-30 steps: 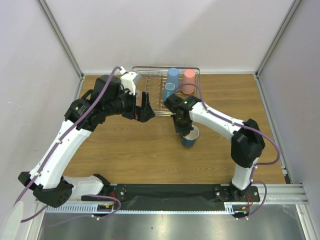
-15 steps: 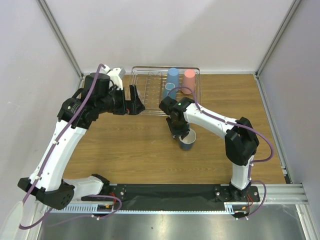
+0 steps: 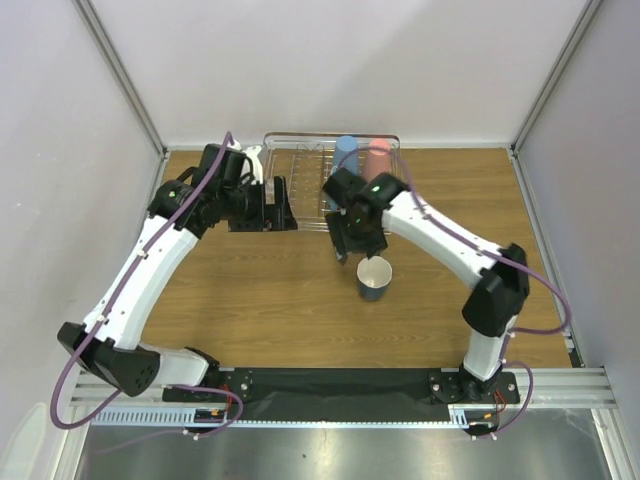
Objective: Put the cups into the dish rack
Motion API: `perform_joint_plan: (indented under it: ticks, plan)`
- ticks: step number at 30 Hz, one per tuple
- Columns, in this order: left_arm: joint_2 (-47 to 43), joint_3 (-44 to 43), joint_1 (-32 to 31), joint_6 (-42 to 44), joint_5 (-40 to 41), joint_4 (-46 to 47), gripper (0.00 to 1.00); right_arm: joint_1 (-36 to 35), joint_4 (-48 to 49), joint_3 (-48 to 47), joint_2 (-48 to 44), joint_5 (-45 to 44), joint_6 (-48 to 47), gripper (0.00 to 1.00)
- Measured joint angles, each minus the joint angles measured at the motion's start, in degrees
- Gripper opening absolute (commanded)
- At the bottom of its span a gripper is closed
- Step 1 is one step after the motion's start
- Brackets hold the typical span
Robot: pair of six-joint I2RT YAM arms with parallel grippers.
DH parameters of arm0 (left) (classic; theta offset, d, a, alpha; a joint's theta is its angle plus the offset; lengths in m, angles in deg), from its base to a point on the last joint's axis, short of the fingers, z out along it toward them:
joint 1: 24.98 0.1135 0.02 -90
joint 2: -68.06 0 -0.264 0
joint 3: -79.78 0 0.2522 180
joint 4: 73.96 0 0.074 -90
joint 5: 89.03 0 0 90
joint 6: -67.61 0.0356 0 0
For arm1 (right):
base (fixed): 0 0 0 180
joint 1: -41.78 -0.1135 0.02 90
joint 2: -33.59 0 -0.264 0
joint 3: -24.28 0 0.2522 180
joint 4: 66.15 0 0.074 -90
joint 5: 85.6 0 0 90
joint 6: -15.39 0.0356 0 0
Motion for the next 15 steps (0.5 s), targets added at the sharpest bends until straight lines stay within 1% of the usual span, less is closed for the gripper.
perform_joint_plan:
  ticks: [3,5,7,9,12,15]
  plan:
    - [0.55,1.29,-0.02,-1.46,-0.55,-0.02,0.86,2.36,-2.34,-4.92,-3.87,0.11,0.07,0.67]
    - [1.03,1.66,-0.63,-2.23,-0.90,0.02,0.83,5.73,-3.02,-6.05,-7.37,0.46,-0.02,0.66]
    - [2.51,1.68,-2.12,-2.78,-1.14,0.31,0.80,11.08,-3.91,-6.08,-11.23,1.11,-0.26,0.66]
    - [5.01,1.57,-4.59,-3.13,-1.86,0.94,0.80,17.81,-3.85,-5.18,-14.36,2.29,-0.90,0.66]
    - [12.37,0.11,-10.16,-3.15,-2.84,1.11,0.84,28.68,-3.67,-2.14,-18.05,5.53,-2.14,0.66]
    - [22.12,-4.90,-15.45,-3.04,-2.95,0.87,0.84,35.95,-3.65,-0.90,-18.73,8.28,-3.43,0.66]
